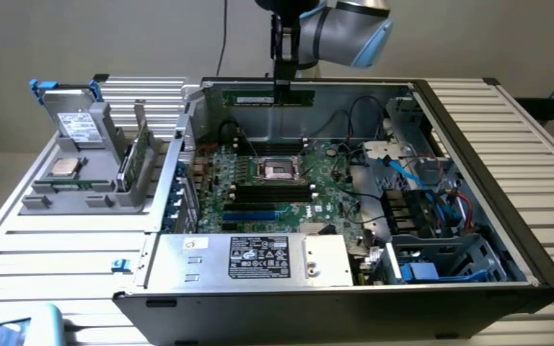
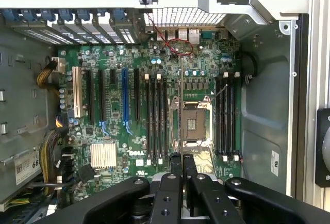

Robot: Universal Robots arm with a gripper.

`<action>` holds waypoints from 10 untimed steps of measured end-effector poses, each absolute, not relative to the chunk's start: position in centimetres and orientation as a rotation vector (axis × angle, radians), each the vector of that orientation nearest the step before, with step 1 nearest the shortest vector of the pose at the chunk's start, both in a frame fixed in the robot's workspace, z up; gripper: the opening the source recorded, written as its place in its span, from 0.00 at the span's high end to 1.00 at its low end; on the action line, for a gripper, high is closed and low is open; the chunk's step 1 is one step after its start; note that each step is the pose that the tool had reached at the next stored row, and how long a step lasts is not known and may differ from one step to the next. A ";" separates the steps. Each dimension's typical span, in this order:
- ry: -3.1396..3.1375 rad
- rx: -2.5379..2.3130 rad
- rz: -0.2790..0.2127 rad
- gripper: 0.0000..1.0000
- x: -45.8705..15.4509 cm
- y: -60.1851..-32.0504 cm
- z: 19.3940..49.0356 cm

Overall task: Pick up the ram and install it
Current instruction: 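Insert the ram into the slot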

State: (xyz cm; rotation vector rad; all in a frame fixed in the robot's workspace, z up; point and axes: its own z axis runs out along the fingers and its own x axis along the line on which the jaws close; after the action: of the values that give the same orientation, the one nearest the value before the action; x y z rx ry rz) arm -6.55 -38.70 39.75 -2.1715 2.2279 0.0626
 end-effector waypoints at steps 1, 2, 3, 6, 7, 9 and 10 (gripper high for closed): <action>2.228 -2.171 0.063 0.87 -6.6 -38.7 39.7; 2.228 -2.171 0.063 0.87 -6.6 -38.7 39.7; 2.228 -2.171 0.063 0.87 -6.6 -38.7 39.7; 2.228 -2.171 0.063 0.87 -6.6 -38.7 39.8; 2.228 -2.171 0.063 0.87 -6.6 -38.7 39.7; 2.228 -2.172 0.062 0.87 -6.6 -38.7 39.7; 2.228 -2.172 0.062 0.87 -6.6 -38.7 39.7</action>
State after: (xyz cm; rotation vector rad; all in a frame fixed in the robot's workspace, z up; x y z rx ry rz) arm -6.59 -38.70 39.73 -2.1720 2.2281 0.0622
